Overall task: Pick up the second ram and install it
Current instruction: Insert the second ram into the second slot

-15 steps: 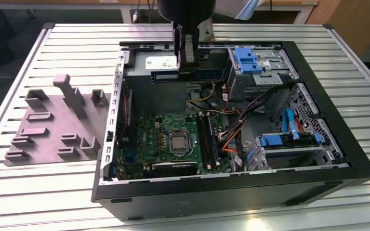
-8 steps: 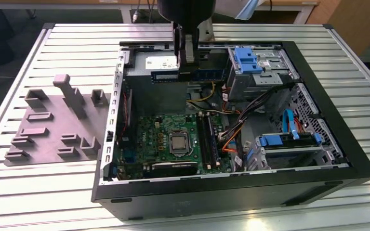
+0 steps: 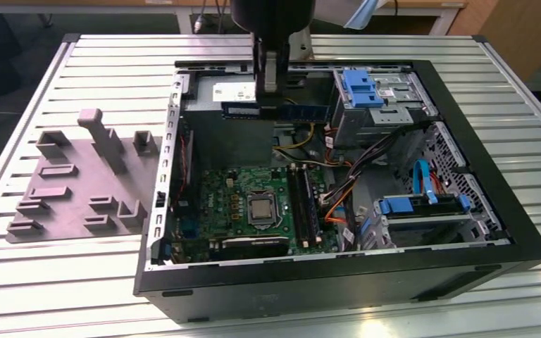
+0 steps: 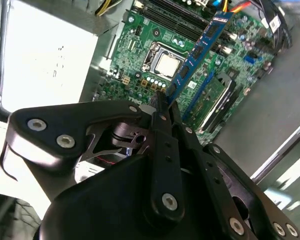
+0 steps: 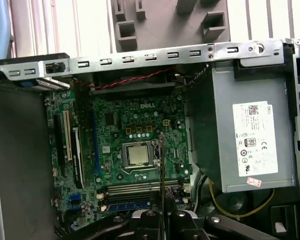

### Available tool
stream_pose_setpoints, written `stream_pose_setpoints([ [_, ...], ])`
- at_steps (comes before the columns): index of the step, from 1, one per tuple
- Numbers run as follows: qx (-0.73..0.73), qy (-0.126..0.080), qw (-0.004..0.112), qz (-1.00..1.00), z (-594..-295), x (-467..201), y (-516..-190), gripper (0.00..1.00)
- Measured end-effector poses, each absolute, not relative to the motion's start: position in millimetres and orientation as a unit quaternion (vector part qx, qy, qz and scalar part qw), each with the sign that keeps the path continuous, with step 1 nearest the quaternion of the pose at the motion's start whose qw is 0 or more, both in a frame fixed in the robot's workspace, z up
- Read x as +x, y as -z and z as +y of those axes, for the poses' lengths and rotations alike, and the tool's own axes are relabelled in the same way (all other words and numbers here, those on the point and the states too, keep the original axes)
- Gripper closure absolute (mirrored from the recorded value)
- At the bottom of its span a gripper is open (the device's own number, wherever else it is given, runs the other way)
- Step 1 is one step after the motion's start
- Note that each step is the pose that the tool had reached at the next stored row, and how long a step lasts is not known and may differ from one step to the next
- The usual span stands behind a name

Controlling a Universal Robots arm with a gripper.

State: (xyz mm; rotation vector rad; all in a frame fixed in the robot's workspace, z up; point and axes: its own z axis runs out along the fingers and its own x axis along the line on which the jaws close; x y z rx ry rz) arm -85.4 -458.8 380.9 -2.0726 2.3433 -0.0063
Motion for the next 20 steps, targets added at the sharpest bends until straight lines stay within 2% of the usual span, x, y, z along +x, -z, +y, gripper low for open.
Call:
stream_pose_setpoints([
  [20, -0.566, 0.004, 0.005, 0.824, -461.2, -84.8, -375.2, 0.86],
])
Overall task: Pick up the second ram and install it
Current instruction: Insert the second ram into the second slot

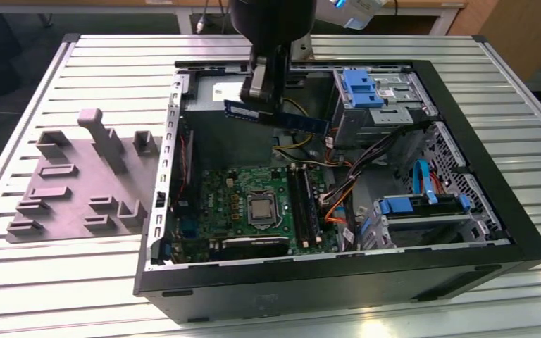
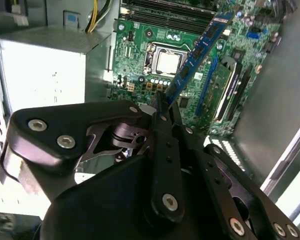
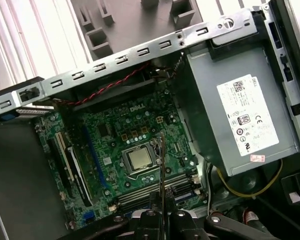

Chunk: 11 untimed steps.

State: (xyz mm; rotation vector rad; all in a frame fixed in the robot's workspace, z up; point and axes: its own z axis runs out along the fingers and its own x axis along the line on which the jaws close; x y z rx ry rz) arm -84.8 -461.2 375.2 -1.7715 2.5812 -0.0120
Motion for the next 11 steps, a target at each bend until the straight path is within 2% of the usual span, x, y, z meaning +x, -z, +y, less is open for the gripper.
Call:
stream_pose_setpoints([
  [11, -0.481, 0.005, 0.005, 0.877, -461.2, -84.9, -368.6, 0.86],
])
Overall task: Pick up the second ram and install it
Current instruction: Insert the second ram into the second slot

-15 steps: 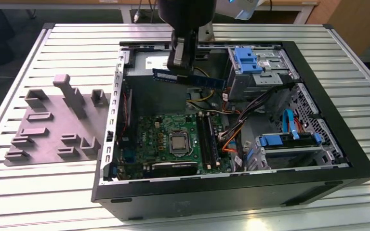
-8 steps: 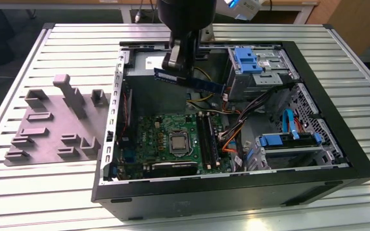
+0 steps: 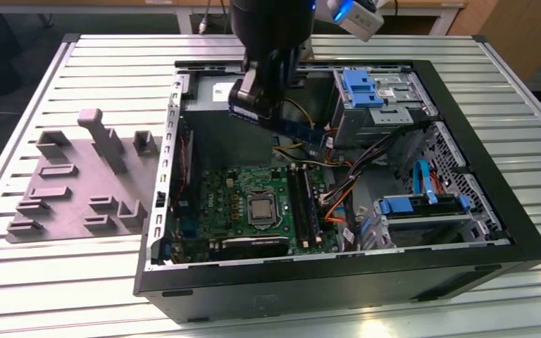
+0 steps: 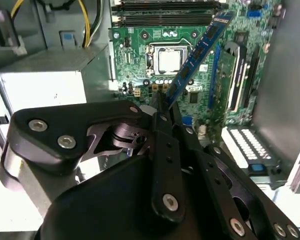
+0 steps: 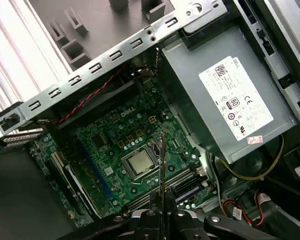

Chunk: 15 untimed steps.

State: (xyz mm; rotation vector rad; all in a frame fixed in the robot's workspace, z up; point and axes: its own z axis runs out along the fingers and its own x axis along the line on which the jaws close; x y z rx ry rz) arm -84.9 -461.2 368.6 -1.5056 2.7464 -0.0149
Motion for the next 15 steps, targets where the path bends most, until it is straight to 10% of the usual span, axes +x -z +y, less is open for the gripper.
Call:
stream_pose_setpoints([
  [15, -0.357, 0.006, 0.004, 0.934, -461.2, -84.9, -359.9, 0.86],
])
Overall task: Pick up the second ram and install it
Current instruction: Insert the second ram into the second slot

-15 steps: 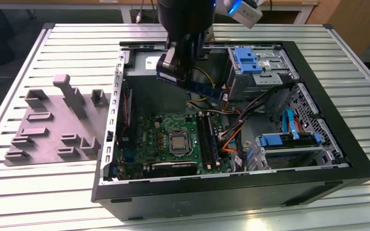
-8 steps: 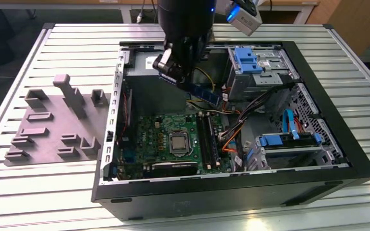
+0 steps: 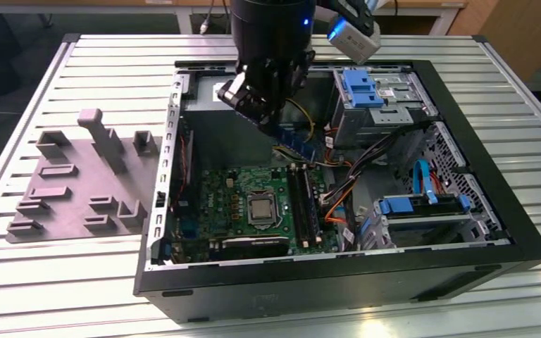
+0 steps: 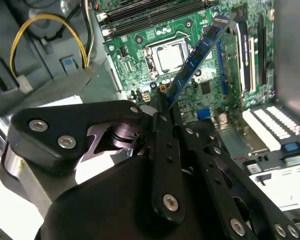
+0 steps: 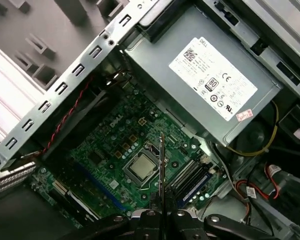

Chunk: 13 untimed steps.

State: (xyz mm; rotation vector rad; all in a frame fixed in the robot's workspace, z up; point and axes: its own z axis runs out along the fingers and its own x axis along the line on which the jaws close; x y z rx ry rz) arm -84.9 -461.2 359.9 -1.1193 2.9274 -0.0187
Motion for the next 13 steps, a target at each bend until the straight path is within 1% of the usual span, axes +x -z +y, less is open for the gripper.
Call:
stream_pose_setpoints([
  [6, -0.31, 0.007, 0.003, 0.951, -461.2, -84.9, -357.7, 0.86],
  [13, -0.303, 0.007, 0.003, 0.953, -461.2, -84.8, -357.5, 0.86],
])
